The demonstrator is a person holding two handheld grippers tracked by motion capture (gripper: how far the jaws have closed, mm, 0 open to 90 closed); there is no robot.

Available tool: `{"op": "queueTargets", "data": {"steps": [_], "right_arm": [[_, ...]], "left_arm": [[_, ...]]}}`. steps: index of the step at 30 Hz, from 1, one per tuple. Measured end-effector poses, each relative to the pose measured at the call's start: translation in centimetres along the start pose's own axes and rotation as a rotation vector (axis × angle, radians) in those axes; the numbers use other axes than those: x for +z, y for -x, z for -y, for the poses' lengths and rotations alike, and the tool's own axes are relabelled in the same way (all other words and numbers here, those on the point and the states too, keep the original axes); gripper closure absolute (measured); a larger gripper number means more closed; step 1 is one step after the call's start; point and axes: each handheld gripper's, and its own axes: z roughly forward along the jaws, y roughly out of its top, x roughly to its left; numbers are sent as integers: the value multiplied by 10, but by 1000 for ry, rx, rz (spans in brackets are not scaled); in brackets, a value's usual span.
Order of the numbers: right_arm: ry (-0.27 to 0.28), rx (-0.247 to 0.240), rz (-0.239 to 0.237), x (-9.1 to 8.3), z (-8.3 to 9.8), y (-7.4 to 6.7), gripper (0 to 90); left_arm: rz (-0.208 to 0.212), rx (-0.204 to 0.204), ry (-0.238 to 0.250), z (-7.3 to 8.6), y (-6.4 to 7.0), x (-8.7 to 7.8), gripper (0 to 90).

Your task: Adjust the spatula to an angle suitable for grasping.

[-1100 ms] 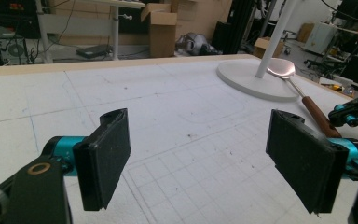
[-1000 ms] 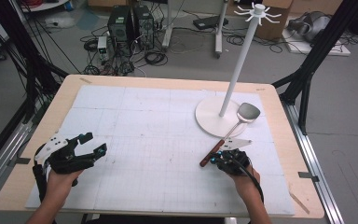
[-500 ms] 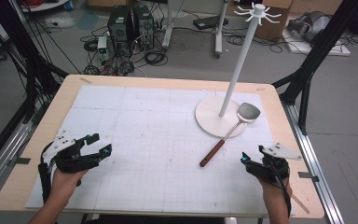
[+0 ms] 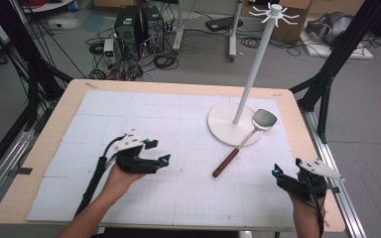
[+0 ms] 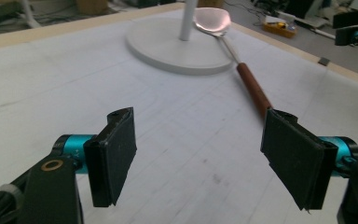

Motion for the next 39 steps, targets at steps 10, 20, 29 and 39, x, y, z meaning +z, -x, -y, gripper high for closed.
{"op": "queueTargets", "data": {"steps": [10, 20, 29, 39], "right_arm": [[4, 20, 20, -5, 5, 8, 228], [19, 42, 23, -8, 6, 12, 227], [21, 58, 23, -9, 8, 14, 227], [22, 67, 19, -9, 8, 13, 228]], "left_arm": [[110, -2, -129, -10, 35, 88, 297], [70, 38, -257, -6, 65, 146, 294], [55, 84, -316, -3, 79, 163, 372], [24, 111, -329, -2, 82, 163, 476]]}}
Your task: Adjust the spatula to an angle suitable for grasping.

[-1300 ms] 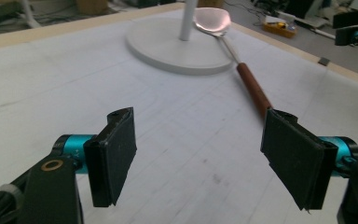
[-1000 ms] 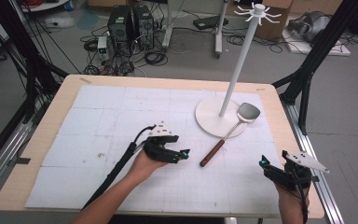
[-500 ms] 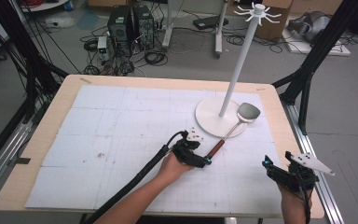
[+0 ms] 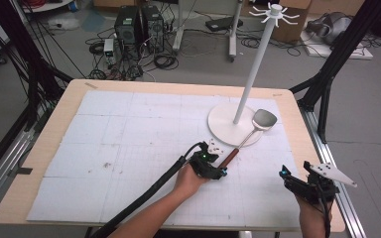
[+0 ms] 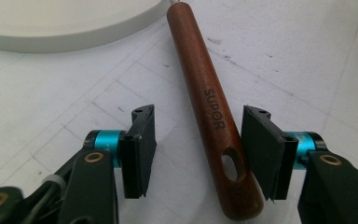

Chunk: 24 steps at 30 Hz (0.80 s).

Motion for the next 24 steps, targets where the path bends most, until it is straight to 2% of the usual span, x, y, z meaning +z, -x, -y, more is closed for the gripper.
{"op": "queueTargets", "data": {"steps": [1, 2, 3, 9, 14, 21, 24], "right_arm": [[1, 1, 0, 0, 0, 0, 228], [1, 1, 0, 0, 0, 0, 228], [2, -1, 1, 0, 0, 0, 228], [1, 3, 3, 0, 1, 1, 228], [4, 5, 4, -1, 1, 2, 228], [-1, 5, 0, 0, 1, 1, 228], [-2, 4, -3, 1, 1, 0, 229]], "left_arm": [[5, 1, -2, 0, 0, -1, 549], [10, 3, -1, 0, 1, -1, 549], [22, 2, 0, 0, 1, -1, 654], [29, -7, -5, 0, 1, -2, 667], [41, -38, 1, 1, -1, -5, 687], [37, -29, 4, 9, -7, -15, 707], [31, -1, -7, 13, -9, -22, 707]]}}
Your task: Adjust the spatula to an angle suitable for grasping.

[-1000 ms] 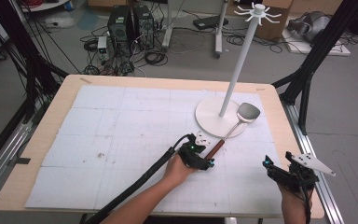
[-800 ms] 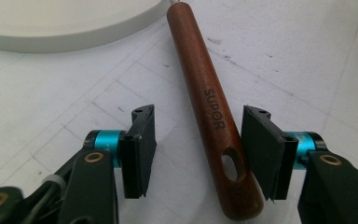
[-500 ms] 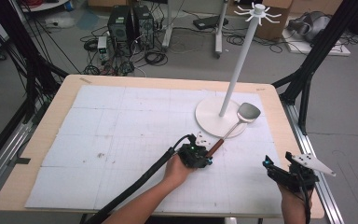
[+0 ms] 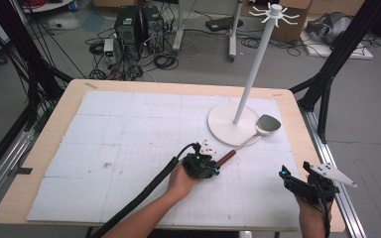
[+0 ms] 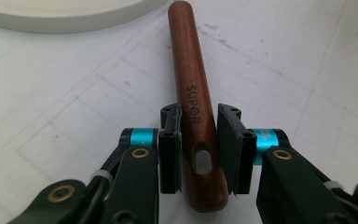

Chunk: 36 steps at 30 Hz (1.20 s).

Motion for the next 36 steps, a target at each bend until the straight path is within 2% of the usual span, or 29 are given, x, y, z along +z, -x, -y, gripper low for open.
{"op": "queueTargets", "data": {"steps": [3, 6, 10, 17, 21, 26, 31, 35, 36], "right_arm": [[-2, 2, -5, 1, 0, -1, 229], [-4, 1, -6, 1, 0, -2, 229], [-2, -3, -9, 2, -1, -3, 229], [-6, -3, -16, 2, -1, -5, 229], [-6, -11, -18, 3, -2, -6, 229], [-14, -14, -24, 5, -2, -9, 229], [-15, -20, -27, 6, -3, -11, 229], [-18, -18, -30, 7, -4, -12, 229], [-18, -20, -29, 7, -4, -12, 229]], "left_arm": [[-7, 20, 0, 6, -2, -7, 710], [0, 20, 12, 13, -5, -14, 712], [-5, 54, 4, 20, -6, -25, 711], [14, 45, 10, 39, -14, -46, 715], [17, 57, 12, 50, -18, -59, 715], [6, 91, -3, 60, -20, -75, 713], [11, 85, 7, 71, -20, -87, 713], [14, 95, -20, 80, -23, -95, 714], [20, 87, -6, 83, -24, -98, 718]]}}
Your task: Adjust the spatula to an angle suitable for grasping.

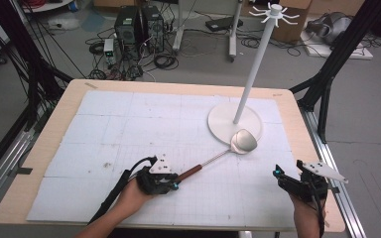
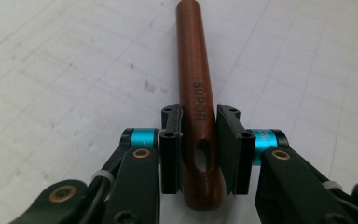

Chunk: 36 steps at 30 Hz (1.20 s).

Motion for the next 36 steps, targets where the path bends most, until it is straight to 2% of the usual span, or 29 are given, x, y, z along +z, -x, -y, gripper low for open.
{"op": "queueTargets", "data": {"steps": [8, 20, 28, 30, 32, 33, 36], "right_arm": [[-1, 2, -1, 1, 0, 0, 229], [-4, 5, 0, 0, 1, -1, 230], [-9, 3, -1, 1, 0, -3, 230], [-11, 2, -7, 2, 0, -3, 229], [-11, 6, -19, 3, 0, -4, 231], [-10, 11, -29, 4, -1, -5, 239], [-5, 9, -75, 10, -5, -13, 281]], "left_arm": [[26, -15, 3, 13, -5, -16, 719], [58, 5, -11, 38, -21, -47, 719], [82, 15, -17, 49, -31, -62, 718], [78, -16, -1, 52, -33, -67, 689], [56, -86, 36, 51, -36, -74, 506], [49, -106, 64, 50, -37, -78, 466], [7, -162, 178, 49, -42, -92, 438]]}}
